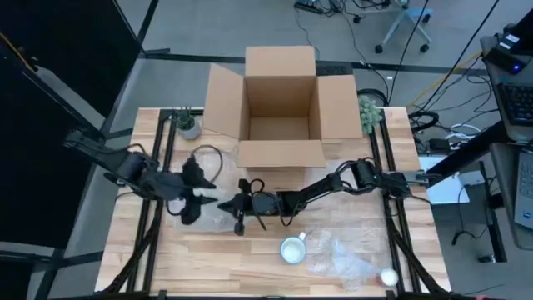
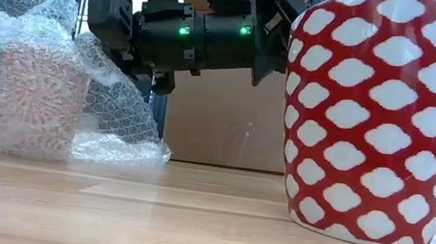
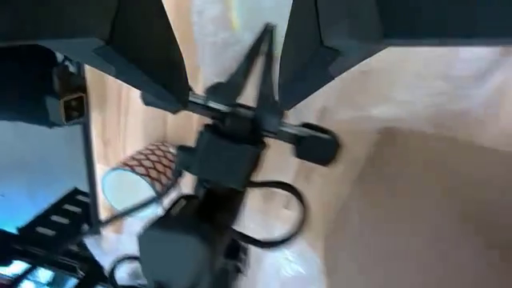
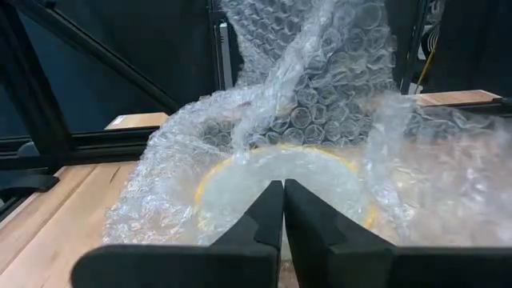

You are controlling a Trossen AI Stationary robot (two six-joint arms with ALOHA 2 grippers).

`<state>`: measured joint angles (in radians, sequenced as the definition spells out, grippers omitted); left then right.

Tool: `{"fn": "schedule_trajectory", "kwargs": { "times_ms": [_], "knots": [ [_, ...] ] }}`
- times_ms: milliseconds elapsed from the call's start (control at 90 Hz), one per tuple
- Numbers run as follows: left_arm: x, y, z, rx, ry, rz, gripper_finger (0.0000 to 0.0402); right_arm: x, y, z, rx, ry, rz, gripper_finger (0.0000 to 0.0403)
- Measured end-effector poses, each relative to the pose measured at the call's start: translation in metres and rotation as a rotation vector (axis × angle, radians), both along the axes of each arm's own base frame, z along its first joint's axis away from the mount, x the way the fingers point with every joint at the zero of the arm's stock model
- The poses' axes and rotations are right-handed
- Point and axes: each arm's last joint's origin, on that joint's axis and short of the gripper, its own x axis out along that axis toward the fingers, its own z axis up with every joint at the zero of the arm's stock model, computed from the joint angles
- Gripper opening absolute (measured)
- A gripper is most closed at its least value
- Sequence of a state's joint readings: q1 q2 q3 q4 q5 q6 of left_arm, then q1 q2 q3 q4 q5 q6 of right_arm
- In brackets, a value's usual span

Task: Wrap mug
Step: Wrap the yellow mug with the left bubble wrap

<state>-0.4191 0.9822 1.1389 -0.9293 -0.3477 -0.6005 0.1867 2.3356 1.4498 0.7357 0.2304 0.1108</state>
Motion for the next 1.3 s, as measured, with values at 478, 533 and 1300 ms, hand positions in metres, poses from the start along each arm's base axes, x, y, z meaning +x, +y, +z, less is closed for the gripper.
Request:
{"fn": "schedule_trajectory", "kwargs": {
  "times_ms": [478,533,1300],
  "knots": [
    [-0.046,-0.004,-0.052,-0.116,0.57,0.219,0.018,0.0,0.0,0.0,0.0,0.0,0.0,0.0],
    [-0.043,-0.009,-0.068,-0.127,0.595,0.195,0.018,0.0,0.0,0.0,0.0,0.0,0.0,0.0],
    [0.02,-0.033,-0.155,0.027,0.317,0.088,0.018,-0.001,0.0,0.005,-0.036,0.0,0.008,0.0]
  ]
}}
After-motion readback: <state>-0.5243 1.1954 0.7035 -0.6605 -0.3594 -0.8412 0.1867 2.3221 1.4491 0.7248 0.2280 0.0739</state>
